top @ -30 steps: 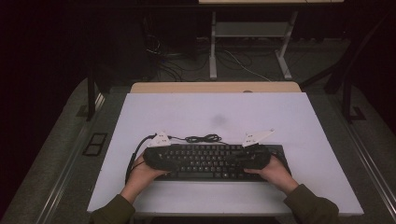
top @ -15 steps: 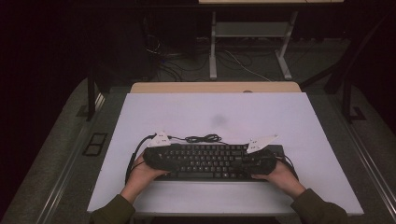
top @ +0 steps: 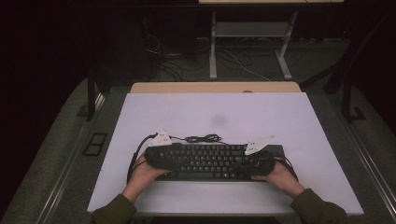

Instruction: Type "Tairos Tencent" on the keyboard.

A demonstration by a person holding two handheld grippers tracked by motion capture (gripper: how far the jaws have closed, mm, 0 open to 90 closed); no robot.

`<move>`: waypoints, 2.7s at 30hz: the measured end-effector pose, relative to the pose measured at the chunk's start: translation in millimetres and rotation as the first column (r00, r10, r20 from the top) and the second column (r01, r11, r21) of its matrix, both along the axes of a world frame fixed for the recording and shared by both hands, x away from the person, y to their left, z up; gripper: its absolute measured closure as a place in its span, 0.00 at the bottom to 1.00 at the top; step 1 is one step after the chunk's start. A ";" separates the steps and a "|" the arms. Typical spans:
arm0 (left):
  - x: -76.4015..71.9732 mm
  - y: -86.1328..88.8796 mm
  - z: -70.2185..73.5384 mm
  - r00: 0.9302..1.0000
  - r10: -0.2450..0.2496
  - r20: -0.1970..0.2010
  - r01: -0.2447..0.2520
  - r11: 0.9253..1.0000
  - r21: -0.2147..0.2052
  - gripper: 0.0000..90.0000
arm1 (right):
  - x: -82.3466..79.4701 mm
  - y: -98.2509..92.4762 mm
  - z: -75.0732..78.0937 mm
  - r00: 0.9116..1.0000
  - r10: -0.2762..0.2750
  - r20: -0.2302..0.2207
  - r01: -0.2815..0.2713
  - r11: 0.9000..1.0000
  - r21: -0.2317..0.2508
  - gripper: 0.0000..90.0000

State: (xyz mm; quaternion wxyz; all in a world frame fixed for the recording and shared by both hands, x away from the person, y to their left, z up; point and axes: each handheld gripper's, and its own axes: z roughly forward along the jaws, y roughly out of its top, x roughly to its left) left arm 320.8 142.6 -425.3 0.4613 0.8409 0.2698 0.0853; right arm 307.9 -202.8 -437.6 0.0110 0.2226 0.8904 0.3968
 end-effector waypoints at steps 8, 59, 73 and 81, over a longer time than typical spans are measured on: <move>4.1 -12.2 -0.2 1.000 -0.021 -0.012 0.021 1.000 0.004 0.67 | -0.9 0.4 0.1 1.000 0.001 0.003 -0.001 1.000 -0.001 0.99; 4.4 -5.0 4.6 0.999 -0.014 -0.035 0.014 1.000 0.001 0.70 | -1.3 -0.1 -0.7 1.000 0.002 0.002 -0.002 1.000 0.005 0.99; -1.9 9.0 4.1 1.000 -0.005 -0.030 0.004 1.000 -0.012 0.40 | -0.6 -1.4 4.8 1.000 -0.005 0.012 0.005 1.000 0.020 0.99; -4.2 12.7 3.1 1.000 -0.003 -0.027 0.002 1.000 -0.010 0.38 | 2.4 -3.2 11.5 1.000 -0.022 0.013 0.021 0.997 0.070 0.85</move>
